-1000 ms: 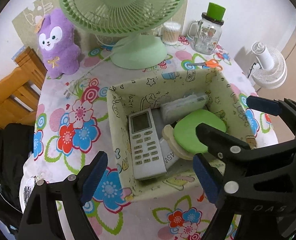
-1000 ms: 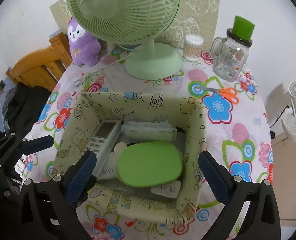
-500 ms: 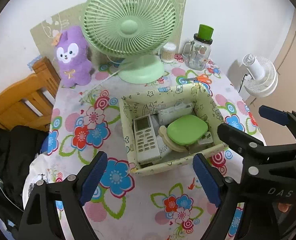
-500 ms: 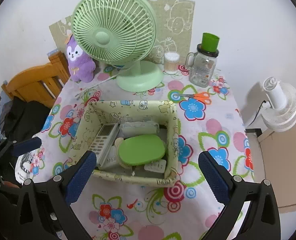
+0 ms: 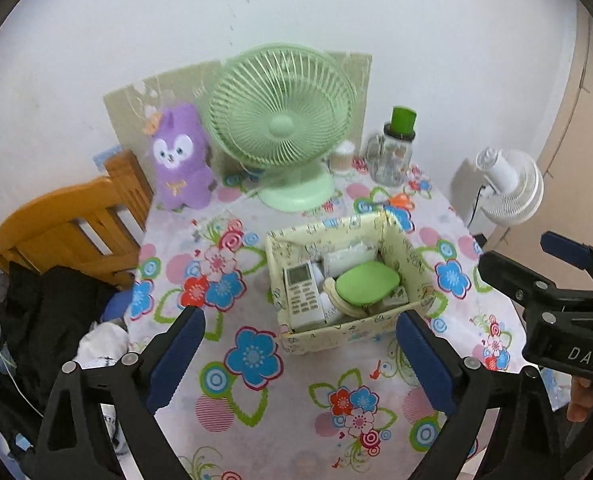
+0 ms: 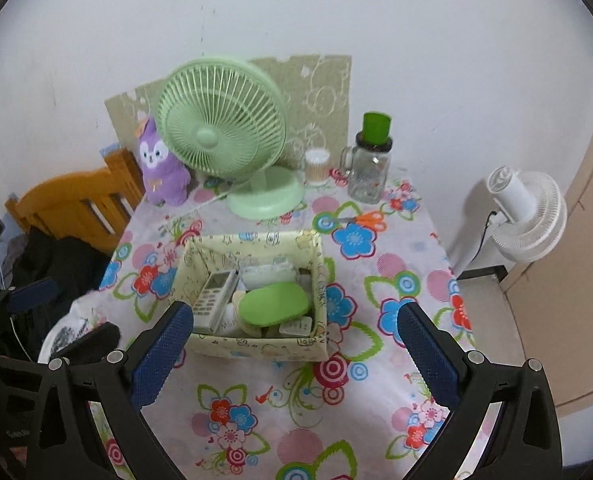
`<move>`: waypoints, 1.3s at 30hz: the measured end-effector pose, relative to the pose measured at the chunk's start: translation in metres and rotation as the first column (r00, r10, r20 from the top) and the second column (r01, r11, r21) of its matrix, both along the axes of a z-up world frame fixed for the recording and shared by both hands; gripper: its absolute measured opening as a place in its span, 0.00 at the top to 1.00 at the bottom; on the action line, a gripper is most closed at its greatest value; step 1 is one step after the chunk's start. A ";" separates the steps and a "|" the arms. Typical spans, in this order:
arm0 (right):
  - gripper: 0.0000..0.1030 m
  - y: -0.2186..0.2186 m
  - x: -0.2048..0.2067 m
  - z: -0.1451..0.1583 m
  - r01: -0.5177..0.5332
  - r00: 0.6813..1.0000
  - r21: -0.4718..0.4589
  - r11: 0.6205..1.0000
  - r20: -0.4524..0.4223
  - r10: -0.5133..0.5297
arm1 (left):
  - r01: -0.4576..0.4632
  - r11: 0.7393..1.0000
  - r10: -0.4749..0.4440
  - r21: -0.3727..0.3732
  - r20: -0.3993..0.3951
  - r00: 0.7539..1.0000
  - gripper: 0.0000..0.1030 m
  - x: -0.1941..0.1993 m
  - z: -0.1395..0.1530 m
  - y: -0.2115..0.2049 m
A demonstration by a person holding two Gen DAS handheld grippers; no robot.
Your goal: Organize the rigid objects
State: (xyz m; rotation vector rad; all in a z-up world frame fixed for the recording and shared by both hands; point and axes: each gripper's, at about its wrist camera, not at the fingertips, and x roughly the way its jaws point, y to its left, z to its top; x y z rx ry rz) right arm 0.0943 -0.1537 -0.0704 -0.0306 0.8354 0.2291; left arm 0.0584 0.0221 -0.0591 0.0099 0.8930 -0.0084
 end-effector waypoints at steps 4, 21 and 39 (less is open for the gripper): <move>0.00 -0.003 -0.014 0.014 0.012 1.000 -0.012 1.000 0.027 -0.012 | -0.017 1.000 0.016 0.010 0.038 0.999 0.00 -0.012 0.017 0.003; 0.00 -0.020 -0.061 0.049 0.068 0.995 -0.013 0.998 0.074 -0.066 | -0.076 0.997 0.077 -0.012 0.105 0.991 0.00 -0.053 0.049 -0.003; 0.00 -0.016 -0.068 0.057 0.047 0.993 -0.043 0.998 0.114 -0.042 | -0.093 0.996 0.094 -0.012 0.146 0.985 0.00 -0.063 0.060 -0.016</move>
